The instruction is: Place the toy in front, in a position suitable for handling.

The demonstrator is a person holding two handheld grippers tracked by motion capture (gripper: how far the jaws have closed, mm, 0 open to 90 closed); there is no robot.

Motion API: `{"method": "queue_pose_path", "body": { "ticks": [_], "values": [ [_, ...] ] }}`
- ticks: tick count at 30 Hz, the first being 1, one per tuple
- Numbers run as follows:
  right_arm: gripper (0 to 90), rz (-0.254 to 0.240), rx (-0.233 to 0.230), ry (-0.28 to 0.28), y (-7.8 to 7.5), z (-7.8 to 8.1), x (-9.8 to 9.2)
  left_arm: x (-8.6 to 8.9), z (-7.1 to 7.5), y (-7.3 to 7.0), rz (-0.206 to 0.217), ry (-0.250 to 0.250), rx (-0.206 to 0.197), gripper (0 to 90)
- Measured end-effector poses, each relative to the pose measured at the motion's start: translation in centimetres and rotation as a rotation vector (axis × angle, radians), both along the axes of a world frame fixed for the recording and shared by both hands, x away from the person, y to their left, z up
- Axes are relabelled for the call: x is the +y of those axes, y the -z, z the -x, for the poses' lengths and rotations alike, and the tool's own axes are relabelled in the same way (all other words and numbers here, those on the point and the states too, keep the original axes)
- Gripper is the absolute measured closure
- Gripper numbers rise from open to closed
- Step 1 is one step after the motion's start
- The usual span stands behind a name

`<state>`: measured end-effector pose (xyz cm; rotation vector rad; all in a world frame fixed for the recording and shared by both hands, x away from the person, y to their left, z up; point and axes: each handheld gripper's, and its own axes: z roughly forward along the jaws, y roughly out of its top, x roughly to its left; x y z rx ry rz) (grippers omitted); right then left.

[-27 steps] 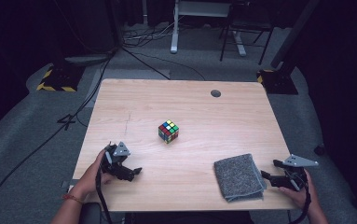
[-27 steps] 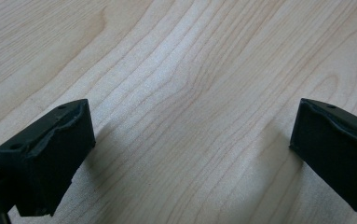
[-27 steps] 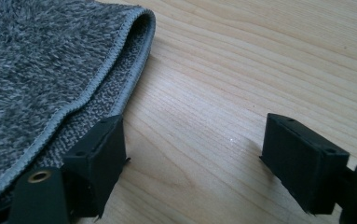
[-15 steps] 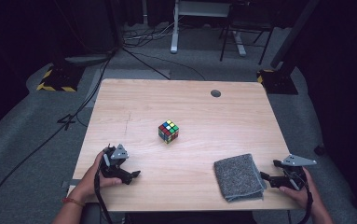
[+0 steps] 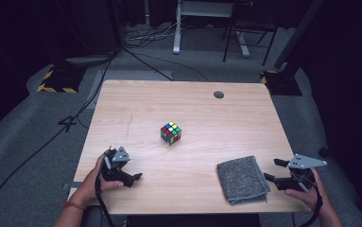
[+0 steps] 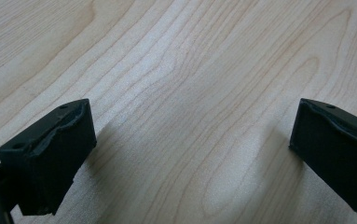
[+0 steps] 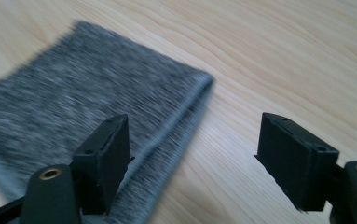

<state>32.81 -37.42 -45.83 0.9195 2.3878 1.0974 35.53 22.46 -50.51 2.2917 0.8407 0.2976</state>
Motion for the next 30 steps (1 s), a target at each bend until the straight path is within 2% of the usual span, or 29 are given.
{"method": "queue_pose_path", "body": {
  "ticks": [1,3,6,7,8,9,11,12,13,16,19,20,22,23,24,25,26,28,30],
  "values": [
    [27.0,0.011,-0.010,-0.042,-0.6,0.1,1.1,0.0,0.0,0.0,-0.001,-0.005,0.001,0.6],
    [28.0,0.026,-0.014,-0.077,-1.0,0.2,2.1,0.0,0.1,0.0,0.001,-0.010,0.003,0.6],
    [29.0,0.020,-0.011,-0.117,-1.4,0.4,3.3,0.0,0.1,0.0,0.002,-0.012,0.005,0.6],
    [29.5,0.040,-0.011,-0.166,-1.5,0.6,4.8,0.0,0.1,0.0,0.001,-0.011,0.005,0.6],
    [29.5,0.040,-0.011,-0.166,-1.5,0.6,4.8,0.0,0.1,0.0,0.001,-0.011,0.005,0.6],
    [29.6,0.062,-0.011,-0.200,-1.5,0.9,6.1,0.0,0.1,0.0,0.002,-0.012,0.005,0.6],
    [29.7,0.065,-0.006,-0.214,-1.4,0.9,6.6,0.0,0.1,0.0,0.001,-0.012,0.005,0.6],
    [29.1,0.096,0.003,-0.244,-0.9,1.1,7.9,0.0,0.1,0.0,0.002,-0.012,0.005,0.6],
    [29.0,0.109,0.007,-0.251,-0.7,1.1,8.3,0.0,0.1,0.0,0.002,-0.012,0.005,0.6],
    [26.4,0.119,0.038,-0.239,0.2,1.0,9.1,0.0,0.2,0.0,0.001,-0.015,0.005,0.6],
    [25.7,0.121,0.049,-0.225,1.0,1.0,9.1,0.0,0.2,0.0,0.001,-0.014,0.005,0.6],
    [23.9,0.140,0.067,-0.214,1.9,1.0,9.1,0.0,0.2,0.0,0.001,-0.014,0.005,0.6],
    [21.5,0.175,0.073,-0.197,2.6,1.0,9.0,-0.1,0.2,0.0,0.001,-0.026,0.003,0.5],
    [21.5,0.175,0.073,-0.197,2.6,1.0,9.0,-0.1,0.2,0.0,0.001,-0.026,0.003,0.4],
    [20.3,0.165,0.076,-0.191,2.9,0.8,8.8,-0.3,0.2,0.0,0.004,-0.043,0.003,0.4],
    [19.3,0.108,0.103,-0.189,3.5,0.4,8.3,-0.7,0.2,0.0,0.001,-0.057,0.003,0.4],
    [19.1,0.080,0.109,-0.194,3.7,0.2,8.0,-0.7,0.2,0.0,0.001,-0.057,0.003,0.5],
    [19.2,0.066,0.102,-0.201,3.9,0.0,7.9,-1.2,0.2,0.0,0.005,-0.069,0.000,0.5],
    [19.2,0.055,0.091,-0.196,4.0,-0.5,7.9,-1.7,0.0,0.0,0.000,-0.056,0.002,0.5]
  ]
}}
